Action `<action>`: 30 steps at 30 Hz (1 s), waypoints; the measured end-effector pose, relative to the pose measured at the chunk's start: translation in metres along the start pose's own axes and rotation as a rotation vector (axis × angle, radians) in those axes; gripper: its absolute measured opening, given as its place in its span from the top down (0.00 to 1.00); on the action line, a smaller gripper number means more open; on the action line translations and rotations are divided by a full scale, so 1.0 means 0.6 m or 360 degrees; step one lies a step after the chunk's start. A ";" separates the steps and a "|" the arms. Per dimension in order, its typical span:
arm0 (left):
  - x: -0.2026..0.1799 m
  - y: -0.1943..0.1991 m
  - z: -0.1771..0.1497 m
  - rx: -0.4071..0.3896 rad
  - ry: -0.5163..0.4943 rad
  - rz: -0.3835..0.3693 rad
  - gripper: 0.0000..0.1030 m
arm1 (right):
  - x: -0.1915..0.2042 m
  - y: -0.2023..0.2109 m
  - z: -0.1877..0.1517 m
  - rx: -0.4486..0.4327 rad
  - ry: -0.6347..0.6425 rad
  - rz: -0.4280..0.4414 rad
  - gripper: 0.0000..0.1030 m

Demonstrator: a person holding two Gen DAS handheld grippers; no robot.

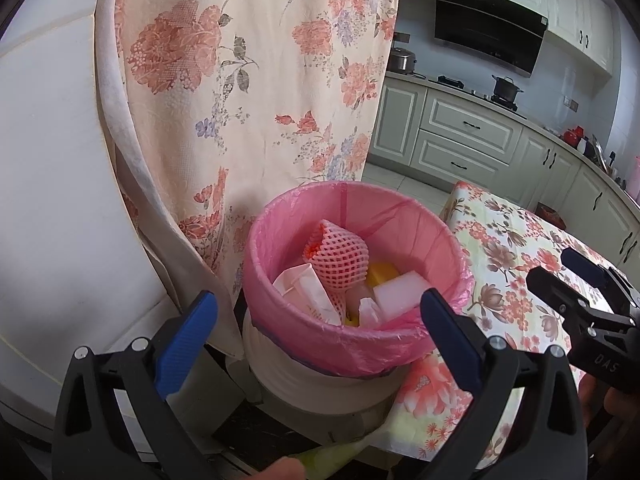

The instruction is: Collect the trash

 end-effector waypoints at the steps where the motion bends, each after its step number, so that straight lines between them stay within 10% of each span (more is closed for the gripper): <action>1: 0.001 0.000 0.001 0.0000 0.0002 0.0000 0.05 | 0.000 -0.001 -0.001 0.0002 0.0003 0.0000 0.18; 30: -0.009 -0.006 0.002 0.0007 -0.0014 -0.0013 0.05 | -0.006 -0.008 -0.003 0.0010 0.0005 0.0001 0.18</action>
Point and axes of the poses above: each gripper's, at about its wrist camera, not at the fingertips, and y roughly against the way its jaws point, x to its left, z to its top, the point moved 7 cm from there along -y, roughly the way its jaws point, and after that the axes turned 2 degrees about -z, right-handed, at the moved point
